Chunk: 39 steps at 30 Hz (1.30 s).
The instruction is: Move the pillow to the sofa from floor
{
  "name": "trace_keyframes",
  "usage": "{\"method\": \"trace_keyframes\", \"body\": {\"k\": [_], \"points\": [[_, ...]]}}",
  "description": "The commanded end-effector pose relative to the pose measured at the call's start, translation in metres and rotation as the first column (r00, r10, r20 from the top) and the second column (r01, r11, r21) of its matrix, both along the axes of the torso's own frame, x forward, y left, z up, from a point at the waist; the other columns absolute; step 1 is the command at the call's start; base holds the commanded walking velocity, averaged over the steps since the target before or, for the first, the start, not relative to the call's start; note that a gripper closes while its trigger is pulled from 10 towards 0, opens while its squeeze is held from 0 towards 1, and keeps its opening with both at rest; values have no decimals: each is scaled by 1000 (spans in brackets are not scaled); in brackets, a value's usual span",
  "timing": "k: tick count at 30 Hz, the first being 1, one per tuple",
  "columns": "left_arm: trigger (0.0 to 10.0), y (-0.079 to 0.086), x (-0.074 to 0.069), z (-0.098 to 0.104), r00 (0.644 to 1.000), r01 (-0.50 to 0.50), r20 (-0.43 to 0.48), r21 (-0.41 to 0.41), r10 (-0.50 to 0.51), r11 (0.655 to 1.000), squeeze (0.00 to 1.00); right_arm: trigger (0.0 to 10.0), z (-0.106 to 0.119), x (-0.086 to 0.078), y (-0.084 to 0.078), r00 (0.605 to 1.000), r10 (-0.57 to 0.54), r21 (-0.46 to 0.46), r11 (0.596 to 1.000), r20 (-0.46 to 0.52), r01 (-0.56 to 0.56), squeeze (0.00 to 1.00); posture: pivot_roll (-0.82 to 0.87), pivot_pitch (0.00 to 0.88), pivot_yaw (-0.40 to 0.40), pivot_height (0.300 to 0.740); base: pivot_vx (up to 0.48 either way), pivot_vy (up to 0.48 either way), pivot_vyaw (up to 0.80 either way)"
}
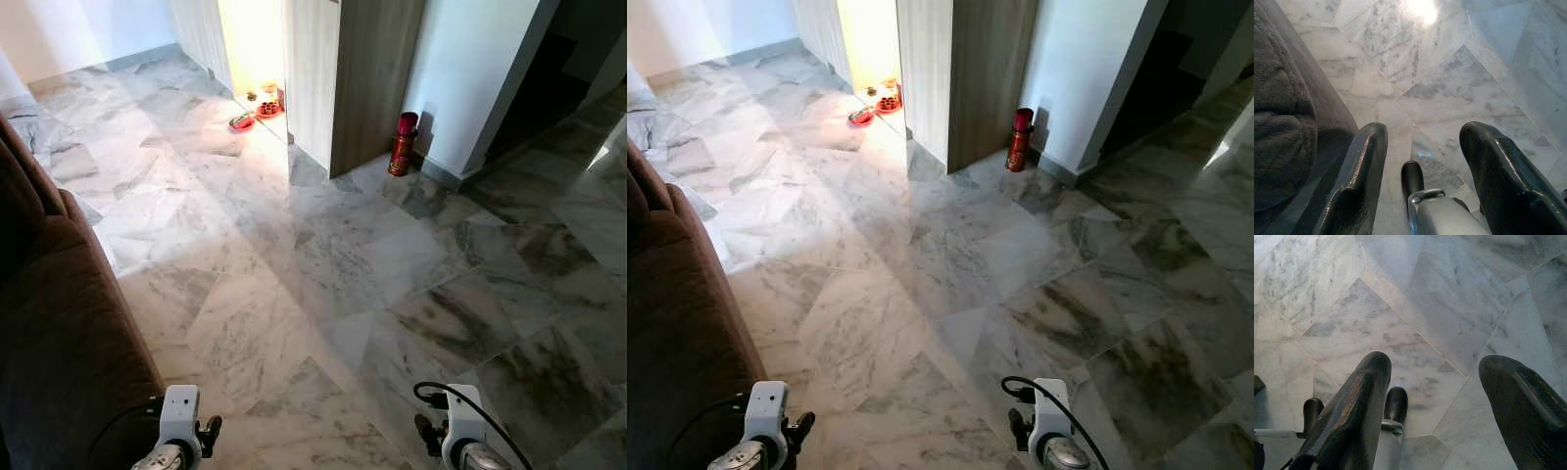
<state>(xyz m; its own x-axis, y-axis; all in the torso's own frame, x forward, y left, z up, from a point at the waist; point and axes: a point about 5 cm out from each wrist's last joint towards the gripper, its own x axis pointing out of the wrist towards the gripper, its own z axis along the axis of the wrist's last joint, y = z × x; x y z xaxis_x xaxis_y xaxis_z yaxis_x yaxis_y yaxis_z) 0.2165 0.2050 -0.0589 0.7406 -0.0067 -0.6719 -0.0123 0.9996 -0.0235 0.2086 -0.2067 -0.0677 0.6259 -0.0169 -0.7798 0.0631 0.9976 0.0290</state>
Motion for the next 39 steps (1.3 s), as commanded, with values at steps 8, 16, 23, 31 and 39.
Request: {"method": "trace_keyframes", "body": {"k": [8,16,23,31,39], "points": [[10000,8,-53,-29,973,-12,-225,142,44,990,0,10000,-21,-37,17,992,72,9,997,-105,-71,0,68,107,-3,740,0,0,0],[10000,5,-51,-29,975,-2,-221,135,33,991,0,10000,-20,-36,16,992,74,6,997,-99,-73,0,79,76,7,740,0,0,0],[10000,5,-50,-28,975,11,-220,138,20,990,0,10000,-20,-35,20,993,74,12,997,-94,-73,0,82,72,16,740,0,0,0],[10000,8,-37,-21,987,-15,-155,156,40,988,0,10000,-21,-35,24,993,73,18,997,-88,-72,0,84,87,12,740,0,0,0],[10000,7,-11,-7,988,-136,-68,61,140,989,0,10000,-18,-29,22,995,81,3,997,-64,-81,0,56,97,-5,740,0,0,0]]}}
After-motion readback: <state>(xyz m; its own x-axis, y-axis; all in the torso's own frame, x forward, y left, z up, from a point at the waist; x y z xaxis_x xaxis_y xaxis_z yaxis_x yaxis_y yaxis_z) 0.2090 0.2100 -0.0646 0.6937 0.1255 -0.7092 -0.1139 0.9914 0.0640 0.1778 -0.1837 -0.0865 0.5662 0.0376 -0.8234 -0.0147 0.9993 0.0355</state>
